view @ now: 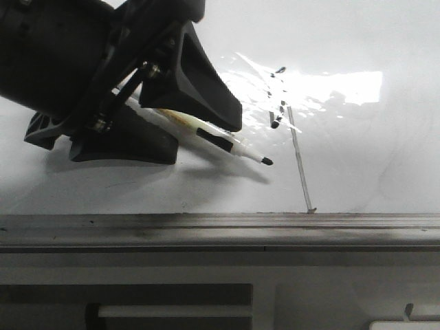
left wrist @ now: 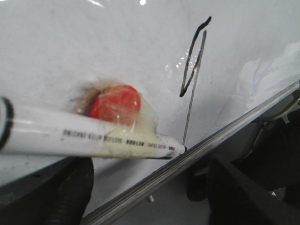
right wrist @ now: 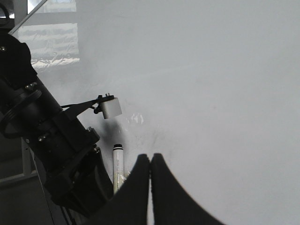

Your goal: Write number 9 on whiteboard

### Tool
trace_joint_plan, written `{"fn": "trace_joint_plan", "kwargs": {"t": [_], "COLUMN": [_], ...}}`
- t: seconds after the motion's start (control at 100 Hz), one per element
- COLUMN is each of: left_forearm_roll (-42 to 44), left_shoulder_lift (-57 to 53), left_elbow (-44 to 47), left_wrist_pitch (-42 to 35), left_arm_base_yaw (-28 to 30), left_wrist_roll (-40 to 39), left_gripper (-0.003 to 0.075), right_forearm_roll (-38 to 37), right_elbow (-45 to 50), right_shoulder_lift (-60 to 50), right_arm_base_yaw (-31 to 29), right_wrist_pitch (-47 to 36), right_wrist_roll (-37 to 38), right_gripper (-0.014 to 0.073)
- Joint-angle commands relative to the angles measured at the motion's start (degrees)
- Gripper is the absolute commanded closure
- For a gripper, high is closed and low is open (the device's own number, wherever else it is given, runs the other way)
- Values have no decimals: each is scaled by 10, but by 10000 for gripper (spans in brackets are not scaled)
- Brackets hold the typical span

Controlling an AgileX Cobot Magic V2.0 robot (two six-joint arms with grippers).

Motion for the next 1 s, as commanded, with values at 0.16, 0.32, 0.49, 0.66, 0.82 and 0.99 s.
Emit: {"fn": "trace_joint_plan", "kwargs": {"t": [0.16,0.32,0.49,0.66,0.82,0.99], "left_forearm_roll": [16,16,17,112,220,273], "left_shoulder_lift": [-54,-119,-234,-368,-483,-551], "left_elbow": [19,59,107,123,123,123], "left_wrist_pitch": [-74,-62,-69,-71,-63,-63], "left_arm_base_yaw": [19,19,19,19,19,19], "left_wrist_roll": [-5,-5,-5,-5,-5,-4], "left_gripper": [204,206,209,350,694,741], "right_forearm_roll": [13,9,-34,-39,-39,-39], "right_elbow": [-15,-15,11,112,225,285], "right_shoulder_lift": [-3,-7,-44,-130,-220,-289], "right_arm_base_yaw": [-4,-4,-4,-7,-7,-7], "right_wrist_pitch": [-40,-35,-44,-136,-228,-230], "right_wrist_roll": [2,2,2,2,2,2], "right_gripper": [645,645,643,644,644,644]}}
